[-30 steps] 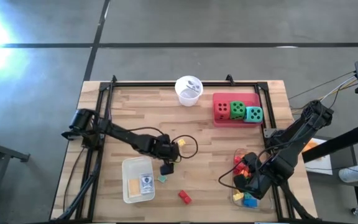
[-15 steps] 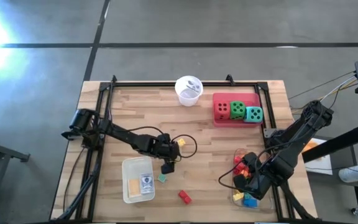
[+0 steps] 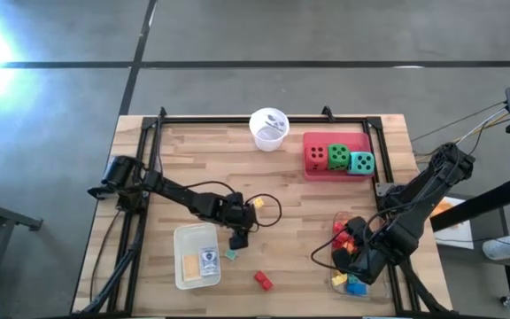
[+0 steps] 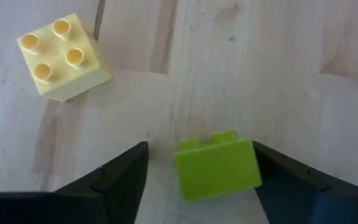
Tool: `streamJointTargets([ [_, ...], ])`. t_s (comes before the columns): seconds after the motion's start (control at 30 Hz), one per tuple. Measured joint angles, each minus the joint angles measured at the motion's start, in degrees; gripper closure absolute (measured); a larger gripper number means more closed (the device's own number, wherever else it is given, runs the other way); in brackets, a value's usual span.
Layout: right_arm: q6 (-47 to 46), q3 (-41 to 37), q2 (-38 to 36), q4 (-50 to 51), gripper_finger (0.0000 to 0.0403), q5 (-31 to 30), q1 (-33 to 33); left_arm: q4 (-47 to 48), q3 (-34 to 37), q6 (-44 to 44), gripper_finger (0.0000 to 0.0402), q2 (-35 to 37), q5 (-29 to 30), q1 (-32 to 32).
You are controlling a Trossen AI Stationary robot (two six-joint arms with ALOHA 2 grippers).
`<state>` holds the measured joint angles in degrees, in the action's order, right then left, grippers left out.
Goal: Pick & Place Toys
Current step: Put the light green game piece into the transparent bin
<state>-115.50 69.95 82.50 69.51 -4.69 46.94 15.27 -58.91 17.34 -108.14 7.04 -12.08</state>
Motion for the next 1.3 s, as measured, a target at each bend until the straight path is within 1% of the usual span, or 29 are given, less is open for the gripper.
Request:
streamJointTargets([
  [0.17, 0.0, 0.02, 0.0, -0.34, 0.0025, 0.02, 0.04, -0.12, -0.18, 1.52, 0.0162, -1.09, -0.36, -0.2],
  [0.33, 0.15, 0.04, 0.0, -1.12, 0.0025, 0.02, 0.04, -0.01, -0.05, 2.2, 0.0194, 0.06, 0.81, -0.2],
  [0.4, 0.17, 0.07, 0.0, -1.15, 0.0025, 0.02, 0.04, 0.04, -0.05, 2.17, 0.0215, 0.2, 0.89, -0.22],
  [0.53, 0.15, 0.09, 0.0, -1.22, 0.0025, 0.02, 0.04, 0.12, -0.03, 2.21, 0.027, 0.31, -0.2, -0.22],
  [0.6, 0.04, 0.09, 0.0, -1.39, 0.0025, -0.65, 0.04, 0.11, -0.07, 2.21, 0.027, 0.53, -1.93, -0.22],
  [0.67, 0.32, 0.09, 0.0, -3.45, 0.0025, -4.87, 0.04, 0.87, -0.24, 2.33, 0.027, 1.01, -4.12, -0.22],
  [0.77, 3.49, 0.11, 0.0, -8.19, 0.0025, -14.28, 0.03, 2.05, -0.94, 2.35, 0.027, 2.76, -6.23, -0.28],
  [0.87, 9.78, 0.53, 0.0, -13.49, 0.0025, -23.46, -0.09, 1.75, -1.36, 2.62, 0.027, 6.13, -9.36, -0.13],
  [0.93, 16.42, 0.9, 0.08, -18.28, 0.0025, -28.62, -0.5, 1.65, -1.54, 2.62, 0.027, 8.94, -11.0, 0.09],
  [1.03, 27.77, 1.77, 0.13, -23.69, 0.0025, -34.69, -2.01, -0.04, -2.33, 3.34, 0.027, 14.06, -14.01, 0.82],
  [1.1, 34.39, 3.02, 0.13, -25.75, 0.0025, -37.51, -3.88, -3.14, -2.46, 6.47, 0.027, 17.46, -16.85, 1.81],
  [1.2, 45.15, 5.39, 0.13, -27.18, 0.0025, -40.14, -7.07, -10.22, -2.47, 12.93, 0.027, 21.63, -23.11, 3.95],
  [1.3, 59.96, 8.17, 0.13, -31.61, 0.0025, -42.77, -9.72, -17.95, -2.5, 21.02, 0.027, 24.62, -29.0, 6.21],
])
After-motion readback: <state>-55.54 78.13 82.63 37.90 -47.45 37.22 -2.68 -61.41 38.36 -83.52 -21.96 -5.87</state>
